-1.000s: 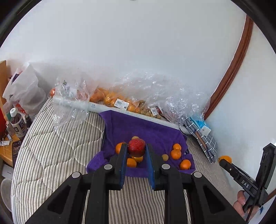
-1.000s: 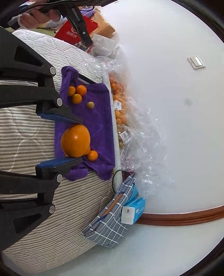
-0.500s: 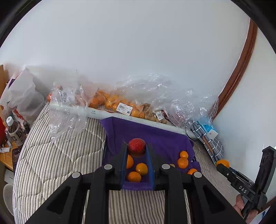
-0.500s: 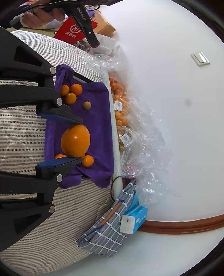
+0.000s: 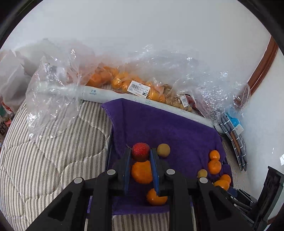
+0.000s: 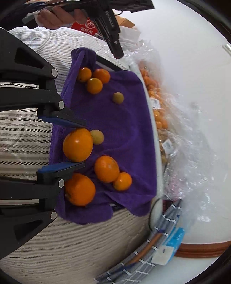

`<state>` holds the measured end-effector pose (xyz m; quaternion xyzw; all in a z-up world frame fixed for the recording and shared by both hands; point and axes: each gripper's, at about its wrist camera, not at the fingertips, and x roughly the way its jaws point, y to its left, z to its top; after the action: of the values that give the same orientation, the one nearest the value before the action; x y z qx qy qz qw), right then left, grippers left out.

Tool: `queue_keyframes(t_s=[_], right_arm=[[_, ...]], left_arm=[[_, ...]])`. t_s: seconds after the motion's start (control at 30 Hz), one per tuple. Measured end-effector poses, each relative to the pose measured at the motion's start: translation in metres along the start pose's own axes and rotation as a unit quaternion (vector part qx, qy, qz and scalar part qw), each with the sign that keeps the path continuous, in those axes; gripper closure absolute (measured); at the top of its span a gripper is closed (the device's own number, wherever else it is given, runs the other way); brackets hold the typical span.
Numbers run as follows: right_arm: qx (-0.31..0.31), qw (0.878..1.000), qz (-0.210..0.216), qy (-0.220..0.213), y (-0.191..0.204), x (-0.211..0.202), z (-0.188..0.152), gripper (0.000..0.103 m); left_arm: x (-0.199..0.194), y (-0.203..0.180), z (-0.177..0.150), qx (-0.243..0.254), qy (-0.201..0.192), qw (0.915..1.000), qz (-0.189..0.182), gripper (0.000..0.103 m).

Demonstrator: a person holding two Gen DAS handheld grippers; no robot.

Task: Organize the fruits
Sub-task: 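Lower the red fruit and orange onto the purple towel and open both grippers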

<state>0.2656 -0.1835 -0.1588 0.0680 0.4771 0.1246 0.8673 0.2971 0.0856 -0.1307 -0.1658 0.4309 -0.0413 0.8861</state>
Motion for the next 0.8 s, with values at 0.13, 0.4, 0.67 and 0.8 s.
queue_keyframes(t_s=[0.13, 0.4, 0.67, 0.8], right_arm=[[-0.015, 1.0, -0.008, 0.0, 0.005, 0.014, 0.001, 0.066], [-0.031, 0.999, -0.009, 0.0, 0.009, 0.022, 0.005, 0.066], [-0.054, 0.998, -0.018, -0.008, 0.019, 0.023, 0.002, 0.066], [-0.056, 0.998, -0.023, -0.011, 0.02, 0.024, 0.001, 0.065]], left_arm=[[0.021, -0.004, 0.004, 0.001, 0.008, 1.0, 0.0, 0.083], [0.048, -0.014, 0.009, 0.012, 0.018, 0.9997, 0.009, 0.083], [0.056, -0.018, 0.007, 0.027, 0.02, 0.9991, 0.024, 0.083], [0.061, -0.019, 0.005, 0.031, 0.024, 0.9987, 0.032, 0.083]])
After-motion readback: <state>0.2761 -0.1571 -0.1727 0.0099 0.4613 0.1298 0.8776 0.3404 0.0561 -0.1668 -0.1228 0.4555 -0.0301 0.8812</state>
